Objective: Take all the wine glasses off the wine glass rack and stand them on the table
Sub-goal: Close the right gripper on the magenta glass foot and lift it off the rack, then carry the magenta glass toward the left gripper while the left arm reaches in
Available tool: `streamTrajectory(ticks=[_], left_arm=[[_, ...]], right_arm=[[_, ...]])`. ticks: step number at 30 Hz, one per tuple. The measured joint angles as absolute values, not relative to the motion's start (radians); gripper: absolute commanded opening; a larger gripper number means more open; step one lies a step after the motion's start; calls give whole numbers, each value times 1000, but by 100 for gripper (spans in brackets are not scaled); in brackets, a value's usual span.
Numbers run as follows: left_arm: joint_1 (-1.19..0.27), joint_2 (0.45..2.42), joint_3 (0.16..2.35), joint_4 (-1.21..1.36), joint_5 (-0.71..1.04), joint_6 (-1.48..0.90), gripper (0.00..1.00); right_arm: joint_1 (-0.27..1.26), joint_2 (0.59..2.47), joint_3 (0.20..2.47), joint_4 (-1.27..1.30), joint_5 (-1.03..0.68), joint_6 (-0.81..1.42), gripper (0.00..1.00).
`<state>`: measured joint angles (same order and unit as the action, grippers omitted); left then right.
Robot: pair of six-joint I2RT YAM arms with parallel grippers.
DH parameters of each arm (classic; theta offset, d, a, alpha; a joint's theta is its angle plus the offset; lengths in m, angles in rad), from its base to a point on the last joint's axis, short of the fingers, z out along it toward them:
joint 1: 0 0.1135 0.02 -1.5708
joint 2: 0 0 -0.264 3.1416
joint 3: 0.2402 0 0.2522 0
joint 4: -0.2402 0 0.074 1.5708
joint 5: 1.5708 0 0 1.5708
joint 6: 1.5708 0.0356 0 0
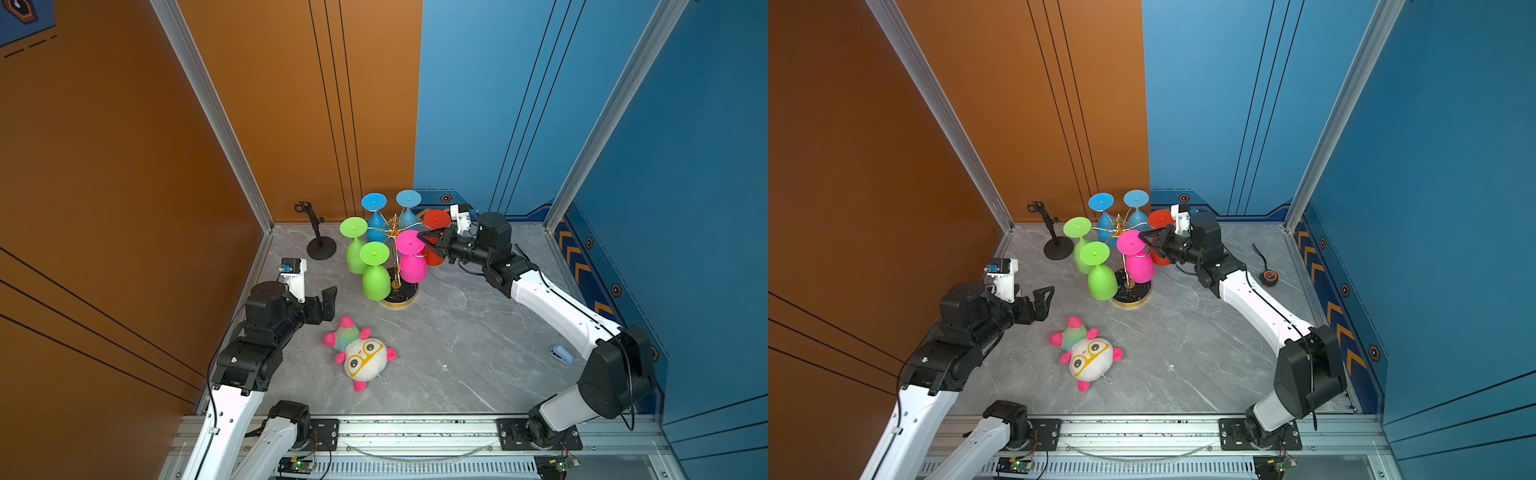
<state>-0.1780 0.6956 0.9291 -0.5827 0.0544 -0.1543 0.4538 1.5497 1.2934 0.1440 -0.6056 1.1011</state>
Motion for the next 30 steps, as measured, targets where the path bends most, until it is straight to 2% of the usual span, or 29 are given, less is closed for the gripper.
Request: streamTrajectory(ticks=[7,16,30], left_arm=[[-178,694,929,-596,55,-154,98],[-178,694,952,-618,93,-159,98],[-178,687,988,-641,308,-299,98]], right_arm=[[471,1552,1313,133,-605,1081,0],[495,1503,1327,-21,-583,955,0],[517,1360,1327,-282,-582,682,0]])
